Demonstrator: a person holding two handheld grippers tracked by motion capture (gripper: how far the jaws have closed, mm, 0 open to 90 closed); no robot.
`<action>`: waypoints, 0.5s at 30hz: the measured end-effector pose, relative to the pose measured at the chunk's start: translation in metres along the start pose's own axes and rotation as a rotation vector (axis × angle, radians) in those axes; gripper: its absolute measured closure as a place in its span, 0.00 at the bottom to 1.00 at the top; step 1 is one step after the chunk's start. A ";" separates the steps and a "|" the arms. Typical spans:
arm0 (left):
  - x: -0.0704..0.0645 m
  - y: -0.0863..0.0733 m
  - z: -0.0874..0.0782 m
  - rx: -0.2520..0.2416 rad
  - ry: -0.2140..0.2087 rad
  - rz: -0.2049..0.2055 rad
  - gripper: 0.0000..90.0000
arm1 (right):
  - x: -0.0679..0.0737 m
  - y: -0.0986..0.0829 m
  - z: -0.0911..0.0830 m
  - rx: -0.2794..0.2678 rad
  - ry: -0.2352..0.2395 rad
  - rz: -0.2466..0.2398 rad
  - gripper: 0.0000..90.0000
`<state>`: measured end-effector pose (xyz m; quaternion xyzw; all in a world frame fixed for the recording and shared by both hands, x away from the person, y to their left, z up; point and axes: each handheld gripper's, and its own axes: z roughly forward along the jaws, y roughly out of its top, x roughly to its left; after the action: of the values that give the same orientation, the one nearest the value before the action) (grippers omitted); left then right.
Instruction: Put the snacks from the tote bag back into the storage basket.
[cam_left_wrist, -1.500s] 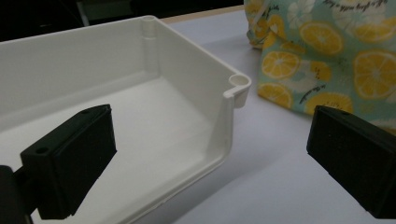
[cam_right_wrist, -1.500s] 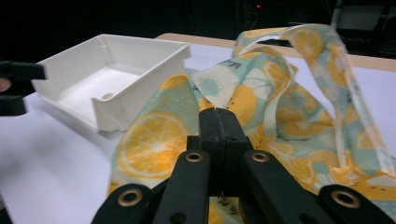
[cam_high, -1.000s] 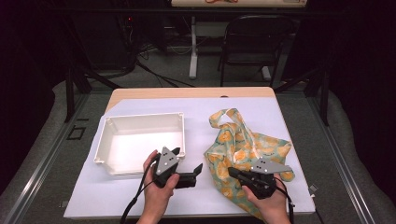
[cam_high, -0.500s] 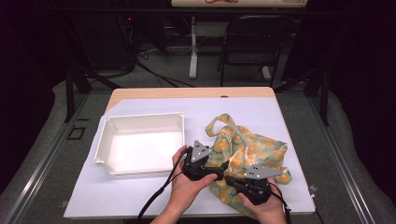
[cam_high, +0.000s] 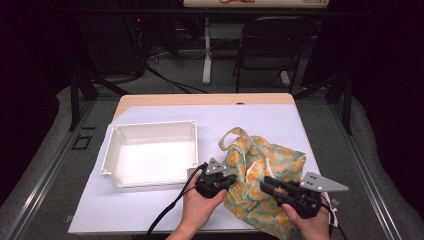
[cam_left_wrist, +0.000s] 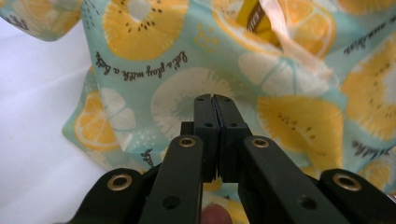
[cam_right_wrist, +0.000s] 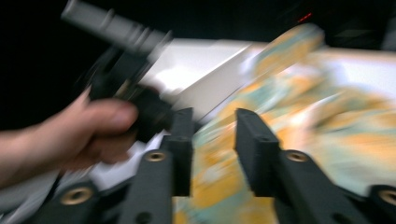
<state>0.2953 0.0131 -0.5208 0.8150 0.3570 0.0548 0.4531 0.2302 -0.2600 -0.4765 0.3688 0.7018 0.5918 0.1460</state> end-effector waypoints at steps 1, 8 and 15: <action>0.000 -0.002 0.000 -0.004 -0.003 -0.006 0.99 | -0.003 0.002 -0.004 -0.037 -0.061 0.023 0.56; -0.002 -0.002 -0.006 -0.024 0.000 0.011 0.99 | -0.014 -0.002 0.009 0.064 -0.210 0.095 0.50; -0.001 0.007 -0.028 -0.168 -0.005 -0.016 0.71 | -0.002 -0.010 0.019 0.108 -0.168 0.016 0.99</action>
<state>0.2868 0.0295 -0.4990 0.7713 0.3564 0.0790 0.5214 0.2406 -0.2476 -0.4908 0.4301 0.7149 0.5213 0.1794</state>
